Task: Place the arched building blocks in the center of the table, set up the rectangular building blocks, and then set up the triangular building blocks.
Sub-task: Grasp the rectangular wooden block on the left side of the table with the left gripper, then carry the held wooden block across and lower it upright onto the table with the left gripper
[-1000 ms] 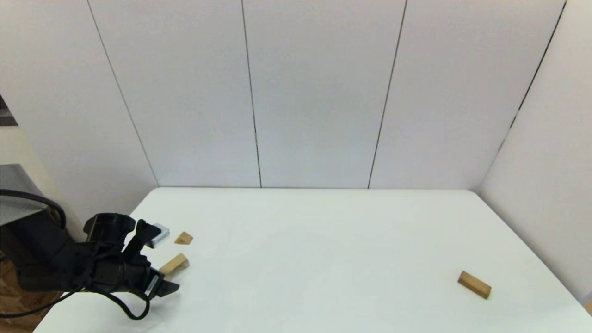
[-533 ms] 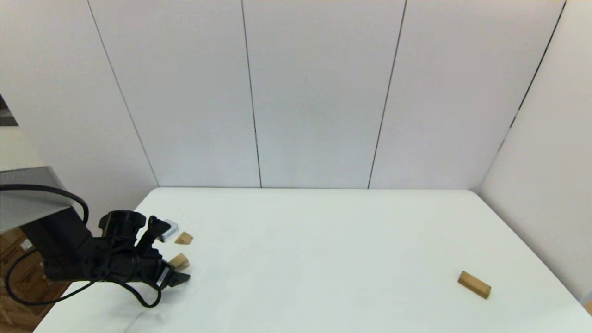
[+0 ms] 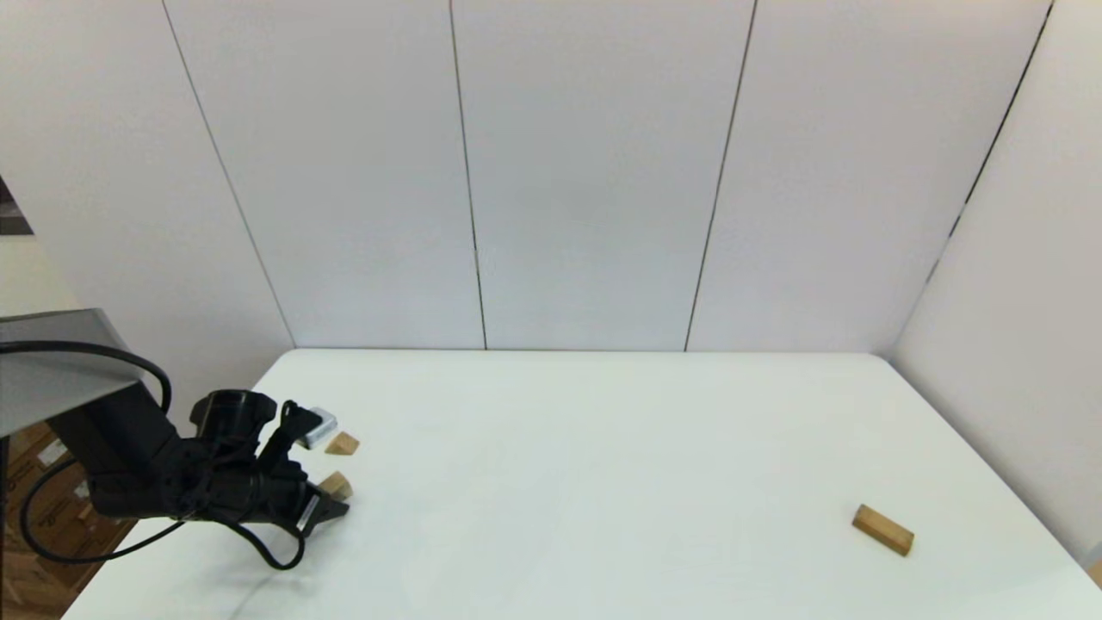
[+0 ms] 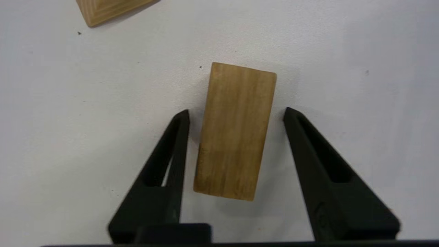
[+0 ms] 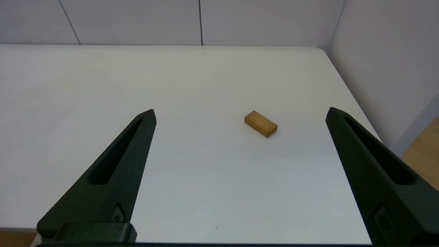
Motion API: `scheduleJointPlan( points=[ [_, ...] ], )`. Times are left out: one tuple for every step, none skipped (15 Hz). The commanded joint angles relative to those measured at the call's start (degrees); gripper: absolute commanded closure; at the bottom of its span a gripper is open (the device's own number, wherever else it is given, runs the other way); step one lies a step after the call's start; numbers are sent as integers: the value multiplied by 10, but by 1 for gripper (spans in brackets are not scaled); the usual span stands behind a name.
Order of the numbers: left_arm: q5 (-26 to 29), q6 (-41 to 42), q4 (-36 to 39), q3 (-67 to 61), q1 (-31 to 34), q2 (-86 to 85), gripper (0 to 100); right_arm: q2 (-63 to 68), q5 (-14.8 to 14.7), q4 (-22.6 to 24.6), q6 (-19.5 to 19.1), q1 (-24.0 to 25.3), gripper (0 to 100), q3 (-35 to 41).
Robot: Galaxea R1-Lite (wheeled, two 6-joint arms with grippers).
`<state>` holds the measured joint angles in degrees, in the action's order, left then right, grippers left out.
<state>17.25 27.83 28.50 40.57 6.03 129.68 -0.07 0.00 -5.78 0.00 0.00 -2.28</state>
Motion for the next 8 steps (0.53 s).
scheduleJointPlan(
  points=[
    [6,-1,2,-1,0,-15,100,1,0,0,0,0,0,0],
    [7,-1,2,-1,0,-24,100,1,0,0,0,0,0,0],
    [9,-2,1,-3,0,-36,100,1,0,0,0,0,0,0],
    [15,-8,-7,-5,-1,-57,100,1,0,0,0,0,0,0],
    [23,-13,-23,-5,-2,-79,100,1,0,0,0,0,0,0],
    [38,-15,-49,-5,-8,-104,100,1,0,0,0,0,0,0],
    [59,-19,-78,-4,-24,-134,100,1,0,0,0,0,0,0],
    [80,-25,-104,-2,-51,-162,100,1,0,0,0,0,0,0]
  ],
)
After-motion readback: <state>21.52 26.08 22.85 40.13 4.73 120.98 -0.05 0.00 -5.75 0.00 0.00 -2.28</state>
